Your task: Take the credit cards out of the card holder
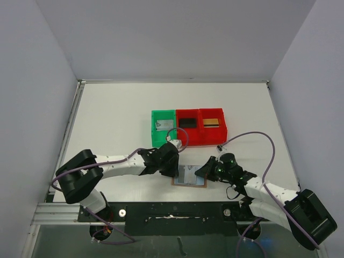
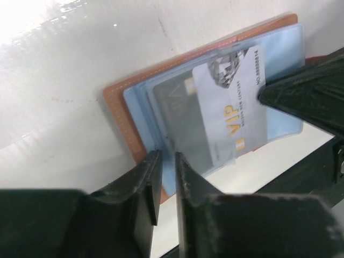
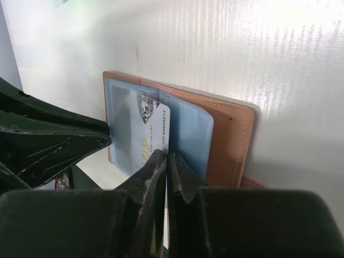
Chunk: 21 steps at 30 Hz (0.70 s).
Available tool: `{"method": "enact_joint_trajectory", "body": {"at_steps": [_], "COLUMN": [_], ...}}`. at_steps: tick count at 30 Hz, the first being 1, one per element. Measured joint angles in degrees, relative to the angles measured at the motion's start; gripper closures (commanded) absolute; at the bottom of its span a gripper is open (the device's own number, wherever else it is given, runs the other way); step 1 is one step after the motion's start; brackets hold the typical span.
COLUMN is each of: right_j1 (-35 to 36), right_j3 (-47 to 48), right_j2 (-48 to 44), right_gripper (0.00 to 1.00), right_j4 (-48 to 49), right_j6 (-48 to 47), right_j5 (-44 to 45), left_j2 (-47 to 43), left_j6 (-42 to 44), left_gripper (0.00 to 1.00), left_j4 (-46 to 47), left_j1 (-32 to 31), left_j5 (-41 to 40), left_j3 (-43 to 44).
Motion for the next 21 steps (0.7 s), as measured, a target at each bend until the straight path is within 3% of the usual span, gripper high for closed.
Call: {"method": "enact_joint_trajectory", "body": {"at_steps": [3,8,14,21], "right_j1": [-0.35,-0.61,-0.61,-0.72], "right_j3": [-0.17,-0.17,-0.17,-0.17], "right_j2": [-0.02,-0.46,-0.61,-0.61], "right_gripper": [1.0,1.0,1.0,1.0], "right_j4": [-0.28,-0.35,-0.35,-0.44], "right_j6": [-0.37,-0.68,-0.81,-0.81], "right_j5": [-0.02,-0.24,-0.31,-0.31], "left_j2": [-2.49,-8.28,-9.42,-1.64], "left_j6": [0.2,0.09,0.33,-0.68], "left_gripper": [0.59,0.56,0.61,0.73], "left_j4": [0.17,1.77,9.86,14.99], "left_j1": [-0.02,-0.02,-0.02,-0.02], "left_j5": [-1.22,-2.51,-0.15,2.82], "left_j3": [-1.57,-2.78,-2.78,-2.69]}}
